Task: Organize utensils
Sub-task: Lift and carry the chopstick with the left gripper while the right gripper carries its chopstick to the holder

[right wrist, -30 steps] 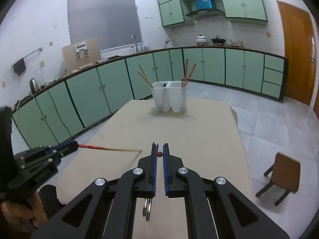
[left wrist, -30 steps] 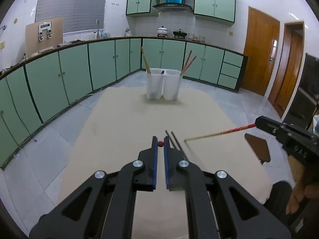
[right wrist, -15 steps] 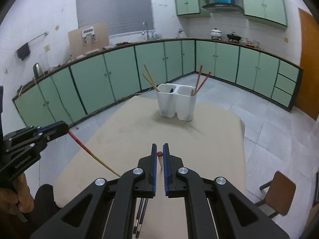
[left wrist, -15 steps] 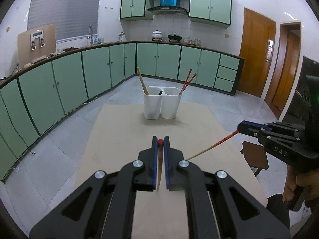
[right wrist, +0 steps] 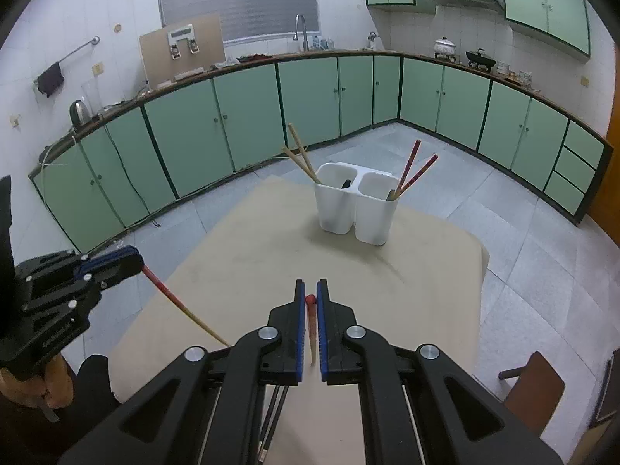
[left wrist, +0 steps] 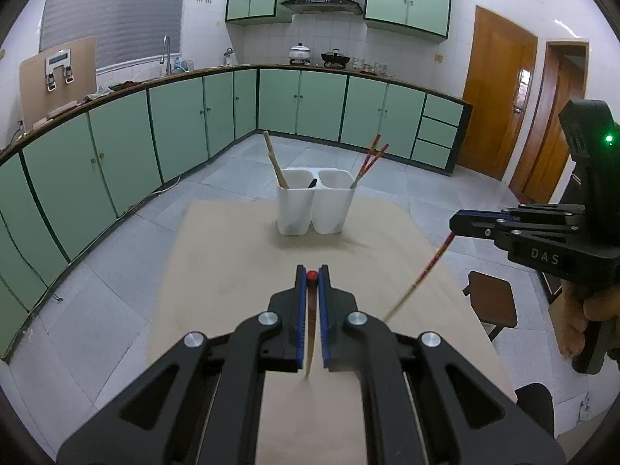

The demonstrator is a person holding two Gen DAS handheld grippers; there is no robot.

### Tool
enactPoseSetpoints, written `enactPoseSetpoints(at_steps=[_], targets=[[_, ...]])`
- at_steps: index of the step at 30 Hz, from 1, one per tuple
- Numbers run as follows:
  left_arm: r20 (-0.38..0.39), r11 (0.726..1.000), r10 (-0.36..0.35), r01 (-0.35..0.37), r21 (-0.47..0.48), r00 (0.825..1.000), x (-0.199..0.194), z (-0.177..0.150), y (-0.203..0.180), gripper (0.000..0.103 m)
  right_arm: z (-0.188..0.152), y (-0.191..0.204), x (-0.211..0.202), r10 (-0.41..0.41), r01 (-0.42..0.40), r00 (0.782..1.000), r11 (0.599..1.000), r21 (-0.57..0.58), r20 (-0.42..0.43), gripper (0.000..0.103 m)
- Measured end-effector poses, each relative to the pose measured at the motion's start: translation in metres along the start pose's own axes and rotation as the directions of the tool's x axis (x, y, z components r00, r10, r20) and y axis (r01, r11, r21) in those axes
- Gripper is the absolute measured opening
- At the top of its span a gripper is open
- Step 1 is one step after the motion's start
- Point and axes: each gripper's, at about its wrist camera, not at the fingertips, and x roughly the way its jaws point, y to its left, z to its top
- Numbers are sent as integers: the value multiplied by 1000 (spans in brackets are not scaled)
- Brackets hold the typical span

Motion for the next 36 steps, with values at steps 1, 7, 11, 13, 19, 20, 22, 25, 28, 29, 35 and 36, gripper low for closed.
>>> enactPoseSetpoints(at_steps=[1,7,11,13,19,20,22,25,28,29,35,36], targets=[[-1,1000,-3,3,-2,1000,1,4,2,5,3,-1,0,3,-3,1000,1000,2,-6,6],[0,1000,-27,27,-2,1000,4,34,10,5,22,-4,-7,0,0,1000,1000,3,-21,6],[-6,999,-51,51,-12,999,8,55,14,5,37,-9,-14,-13,13,1000,1000,0,-14,6],[-5,998,-56,56,-12,998,10,68,15,5,46,-10,-16,-20,20,1000,1000,-2,-4,6],[10,998,-59,59,8,998,16,98,10,5,72,-12,-23,-33,33,999,999,-14,11,6],[11,998,-58,58,12,998,16,101,9,5,77,-13,-23,-37,37,999,999,-17,13,6],[16,998,-58,58,21,998,18,112,7,5,86,-15,-23,-37,37,999,999,-14,11,6],[28,998,-64,63,23,998,19,129,3,5,101,-20,-24,-42,42,999,999,-4,15,6],[45,998,-57,56,23,997,21,144,3,5,118,-25,-27,-46,46,999,999,6,25,6],[47,998,-55,54,22,997,22,149,3,5,124,-26,-28,-48,47,998,999,8,27,6],[67,999,-49,48,10,997,29,180,0,5,151,-30,-26,-52,52,998,999,15,30,6],[69,999,-47,47,9,996,30,184,0,5,156,-31,-25,-55,55,998,998,14,31,6]])
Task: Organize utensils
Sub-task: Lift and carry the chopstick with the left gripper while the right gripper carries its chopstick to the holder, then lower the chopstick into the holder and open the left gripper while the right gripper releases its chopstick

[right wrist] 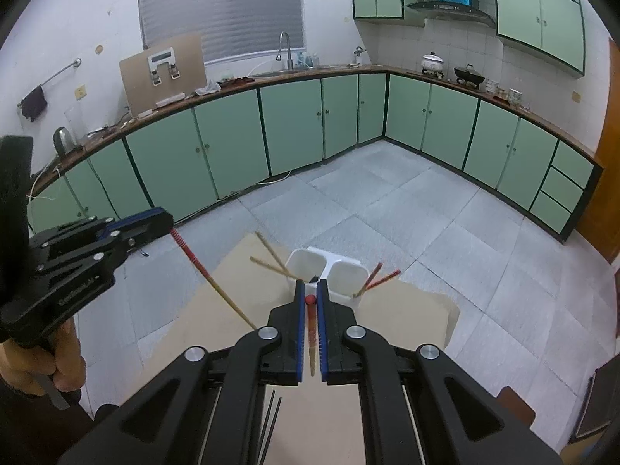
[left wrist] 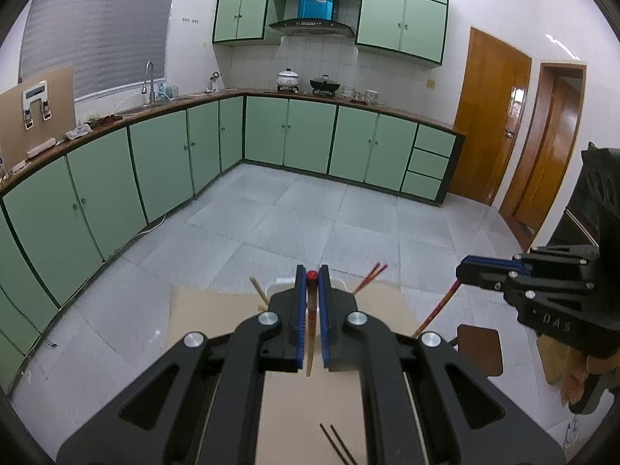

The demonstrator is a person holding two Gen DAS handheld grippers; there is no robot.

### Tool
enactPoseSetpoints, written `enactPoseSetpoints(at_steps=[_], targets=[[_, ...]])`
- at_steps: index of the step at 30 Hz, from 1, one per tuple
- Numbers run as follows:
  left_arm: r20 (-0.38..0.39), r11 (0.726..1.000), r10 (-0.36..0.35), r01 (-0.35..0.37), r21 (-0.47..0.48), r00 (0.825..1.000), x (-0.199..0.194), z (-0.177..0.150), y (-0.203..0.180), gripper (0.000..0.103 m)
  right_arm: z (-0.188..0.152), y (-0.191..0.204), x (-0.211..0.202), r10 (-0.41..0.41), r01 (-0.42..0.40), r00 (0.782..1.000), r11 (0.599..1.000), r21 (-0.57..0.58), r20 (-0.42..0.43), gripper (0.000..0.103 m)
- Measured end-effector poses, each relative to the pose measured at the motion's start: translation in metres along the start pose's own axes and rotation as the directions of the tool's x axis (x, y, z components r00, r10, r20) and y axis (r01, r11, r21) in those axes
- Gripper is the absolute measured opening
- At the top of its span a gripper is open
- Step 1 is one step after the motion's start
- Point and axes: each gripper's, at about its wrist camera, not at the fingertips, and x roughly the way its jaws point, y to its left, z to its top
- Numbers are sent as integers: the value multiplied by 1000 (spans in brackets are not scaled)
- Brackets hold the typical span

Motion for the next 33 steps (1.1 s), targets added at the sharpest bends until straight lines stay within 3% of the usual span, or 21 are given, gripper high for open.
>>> enactPoseSetpoints(at_steps=[19,33], targets=[[36,998,53,-51,-44,998,64,65,14,5,79,-20,39,-46,46,998,999,5,44,6],[2,988,72,-71,-135,997,152,44,56,5,86,-54,120,-63,60,996,997,57,55,6]])
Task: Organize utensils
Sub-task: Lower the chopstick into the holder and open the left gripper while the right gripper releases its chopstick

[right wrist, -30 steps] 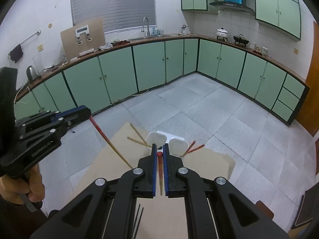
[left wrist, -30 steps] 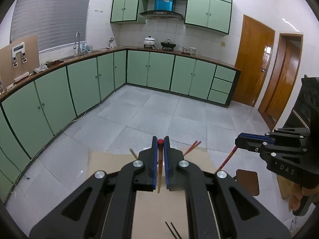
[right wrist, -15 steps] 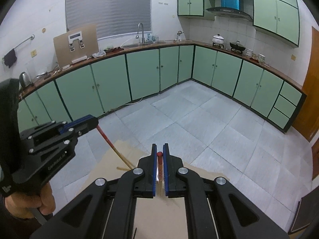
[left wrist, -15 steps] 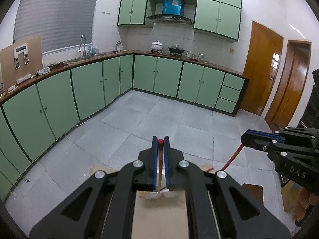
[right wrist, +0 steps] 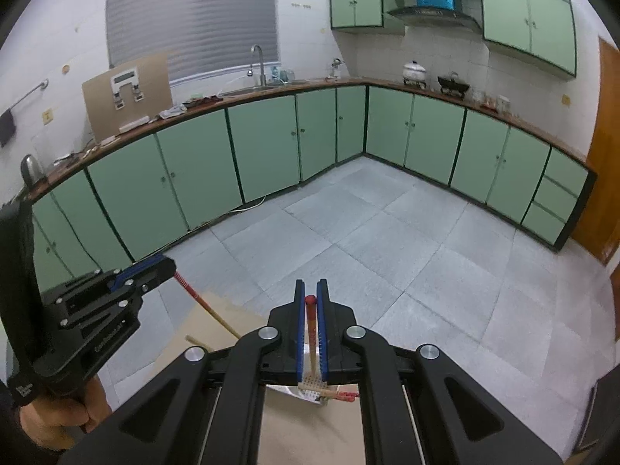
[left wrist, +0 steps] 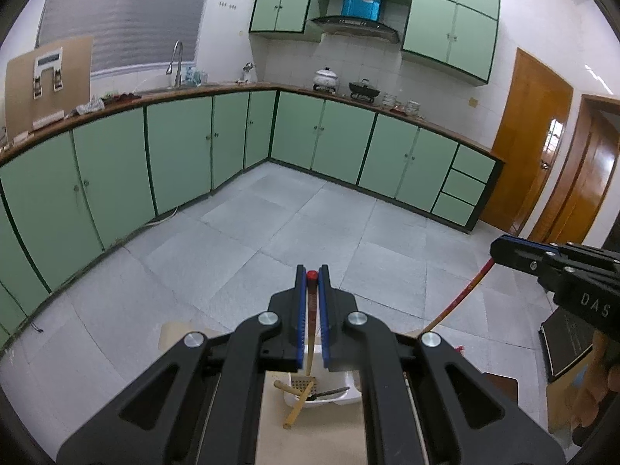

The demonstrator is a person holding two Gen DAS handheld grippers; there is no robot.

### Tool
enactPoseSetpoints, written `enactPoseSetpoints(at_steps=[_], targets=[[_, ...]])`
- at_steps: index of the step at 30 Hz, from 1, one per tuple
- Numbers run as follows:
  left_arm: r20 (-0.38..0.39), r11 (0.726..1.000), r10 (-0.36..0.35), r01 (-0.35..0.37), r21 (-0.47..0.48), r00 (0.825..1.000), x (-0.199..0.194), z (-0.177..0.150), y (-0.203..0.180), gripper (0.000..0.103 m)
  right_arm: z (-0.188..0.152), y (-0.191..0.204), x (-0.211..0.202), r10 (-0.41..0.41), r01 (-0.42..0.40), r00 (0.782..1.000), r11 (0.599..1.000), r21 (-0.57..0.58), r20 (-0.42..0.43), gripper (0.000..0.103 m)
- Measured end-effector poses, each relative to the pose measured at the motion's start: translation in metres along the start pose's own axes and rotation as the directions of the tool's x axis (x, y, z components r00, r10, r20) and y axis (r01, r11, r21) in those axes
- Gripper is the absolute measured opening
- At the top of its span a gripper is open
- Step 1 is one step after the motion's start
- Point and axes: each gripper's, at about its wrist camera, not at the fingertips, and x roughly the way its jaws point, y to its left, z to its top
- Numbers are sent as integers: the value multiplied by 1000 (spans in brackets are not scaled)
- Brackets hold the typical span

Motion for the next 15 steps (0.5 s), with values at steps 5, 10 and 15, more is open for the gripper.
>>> enactPoseSetpoints(at_steps=[5,10,15], targets=[[-29,1000,3,-4,-22,1000,27,-17,12,5,-21,-18,37,3,-1,999,999,50,-47,6],[-52,1000,3,-4,-29,999,44,-31,15,5,-41,-31,60,12,-4,996,996,91,-87,6],[-75,999,10,-13,-30,997,56,-41,17,6,-54,-36,71,15,-3,993,994,105,-114,6]])
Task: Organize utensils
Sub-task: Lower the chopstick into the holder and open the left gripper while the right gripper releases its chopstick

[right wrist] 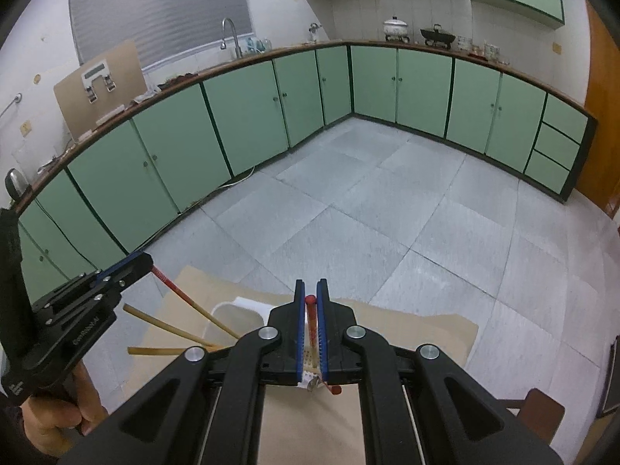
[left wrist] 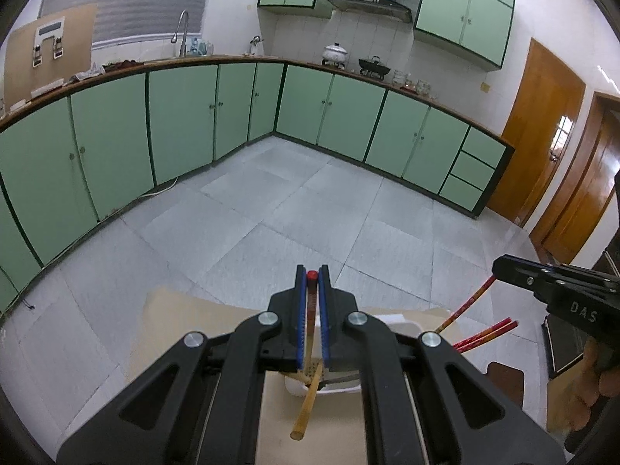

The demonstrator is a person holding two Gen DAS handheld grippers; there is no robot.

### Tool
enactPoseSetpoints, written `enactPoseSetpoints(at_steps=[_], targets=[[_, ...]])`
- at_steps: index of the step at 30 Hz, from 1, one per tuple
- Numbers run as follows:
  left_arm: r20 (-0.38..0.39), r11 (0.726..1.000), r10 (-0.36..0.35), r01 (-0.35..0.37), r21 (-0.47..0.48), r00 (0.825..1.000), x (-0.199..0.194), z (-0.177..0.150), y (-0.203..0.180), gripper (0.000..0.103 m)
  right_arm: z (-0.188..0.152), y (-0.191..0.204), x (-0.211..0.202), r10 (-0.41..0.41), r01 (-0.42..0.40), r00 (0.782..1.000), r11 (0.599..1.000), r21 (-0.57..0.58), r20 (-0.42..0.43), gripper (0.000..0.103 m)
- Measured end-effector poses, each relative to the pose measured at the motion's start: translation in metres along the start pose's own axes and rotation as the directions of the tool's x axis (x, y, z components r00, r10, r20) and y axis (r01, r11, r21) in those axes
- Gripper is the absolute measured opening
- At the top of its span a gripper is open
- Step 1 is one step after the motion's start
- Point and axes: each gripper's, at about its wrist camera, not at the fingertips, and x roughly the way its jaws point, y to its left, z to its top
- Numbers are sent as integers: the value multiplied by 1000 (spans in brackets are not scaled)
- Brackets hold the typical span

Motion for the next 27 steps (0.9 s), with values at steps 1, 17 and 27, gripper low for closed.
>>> enactPoseSetpoints(at_steps=[1,17,27], targets=[[1,1000,5,-5,-1,1000,1,-2,1,8,-1,0,0,3,-3,1000,1000,1,-5,6],[134,997,28,-38,70,991,-96,-29,11,53,-50,-12,-102,0,1,986,1000,-9,167,14],[262,991,72,-99,95,963,-213,-180,19,89,-316,34,-162,6,20,973,994,-107,231,27]])
